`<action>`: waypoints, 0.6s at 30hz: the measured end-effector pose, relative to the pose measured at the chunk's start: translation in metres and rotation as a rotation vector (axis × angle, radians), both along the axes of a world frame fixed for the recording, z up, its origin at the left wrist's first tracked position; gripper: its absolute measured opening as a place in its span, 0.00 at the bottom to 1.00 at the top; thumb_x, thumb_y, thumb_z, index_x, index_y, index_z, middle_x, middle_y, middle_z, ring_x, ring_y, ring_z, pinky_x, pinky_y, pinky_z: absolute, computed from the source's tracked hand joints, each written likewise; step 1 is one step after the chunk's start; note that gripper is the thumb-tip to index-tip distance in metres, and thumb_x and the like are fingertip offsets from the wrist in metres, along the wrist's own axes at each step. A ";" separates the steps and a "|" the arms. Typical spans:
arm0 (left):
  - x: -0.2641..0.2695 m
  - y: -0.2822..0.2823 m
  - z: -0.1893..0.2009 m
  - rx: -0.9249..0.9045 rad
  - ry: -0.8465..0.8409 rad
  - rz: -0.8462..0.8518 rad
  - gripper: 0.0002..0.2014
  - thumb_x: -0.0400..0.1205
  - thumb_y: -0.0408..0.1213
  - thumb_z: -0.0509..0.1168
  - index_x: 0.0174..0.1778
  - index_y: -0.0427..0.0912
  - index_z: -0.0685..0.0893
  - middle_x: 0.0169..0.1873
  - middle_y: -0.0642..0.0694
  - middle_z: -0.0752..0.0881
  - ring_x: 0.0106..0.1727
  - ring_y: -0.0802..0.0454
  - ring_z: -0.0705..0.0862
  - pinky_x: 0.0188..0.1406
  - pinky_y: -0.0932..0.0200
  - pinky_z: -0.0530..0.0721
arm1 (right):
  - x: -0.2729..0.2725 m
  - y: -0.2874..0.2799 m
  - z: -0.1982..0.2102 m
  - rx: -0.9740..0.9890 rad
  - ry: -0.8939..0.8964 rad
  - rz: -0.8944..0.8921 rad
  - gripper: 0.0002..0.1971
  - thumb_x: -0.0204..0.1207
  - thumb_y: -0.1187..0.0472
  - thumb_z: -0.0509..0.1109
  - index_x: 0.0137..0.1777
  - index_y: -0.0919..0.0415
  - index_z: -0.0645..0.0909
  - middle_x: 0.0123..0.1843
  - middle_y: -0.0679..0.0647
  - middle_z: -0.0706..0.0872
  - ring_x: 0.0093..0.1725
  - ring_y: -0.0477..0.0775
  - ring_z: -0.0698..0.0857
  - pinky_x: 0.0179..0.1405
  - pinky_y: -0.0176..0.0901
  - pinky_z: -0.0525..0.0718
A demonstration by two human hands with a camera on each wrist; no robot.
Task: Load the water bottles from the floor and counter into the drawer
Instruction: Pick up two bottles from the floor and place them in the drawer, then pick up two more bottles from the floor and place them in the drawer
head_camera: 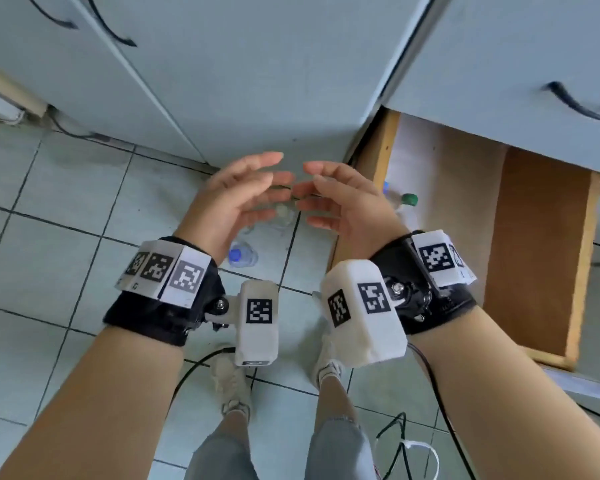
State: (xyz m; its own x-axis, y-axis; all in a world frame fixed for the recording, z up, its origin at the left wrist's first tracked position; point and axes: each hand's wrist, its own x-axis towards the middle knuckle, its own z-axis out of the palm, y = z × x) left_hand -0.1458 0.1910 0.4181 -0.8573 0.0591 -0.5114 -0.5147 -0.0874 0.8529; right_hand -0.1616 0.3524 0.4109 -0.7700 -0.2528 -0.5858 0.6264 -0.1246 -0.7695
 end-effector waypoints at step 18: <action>0.057 -0.182 -0.328 -0.225 -0.133 0.474 0.20 0.69 0.37 0.65 0.57 0.55 0.78 0.56 0.48 0.83 0.58 0.53 0.81 0.46 0.61 0.75 | 0.051 -0.126 -0.362 0.477 0.103 -0.082 0.22 0.68 0.83 0.53 0.48 0.60 0.80 0.42 0.53 0.80 0.40 0.50 0.76 0.35 0.37 0.74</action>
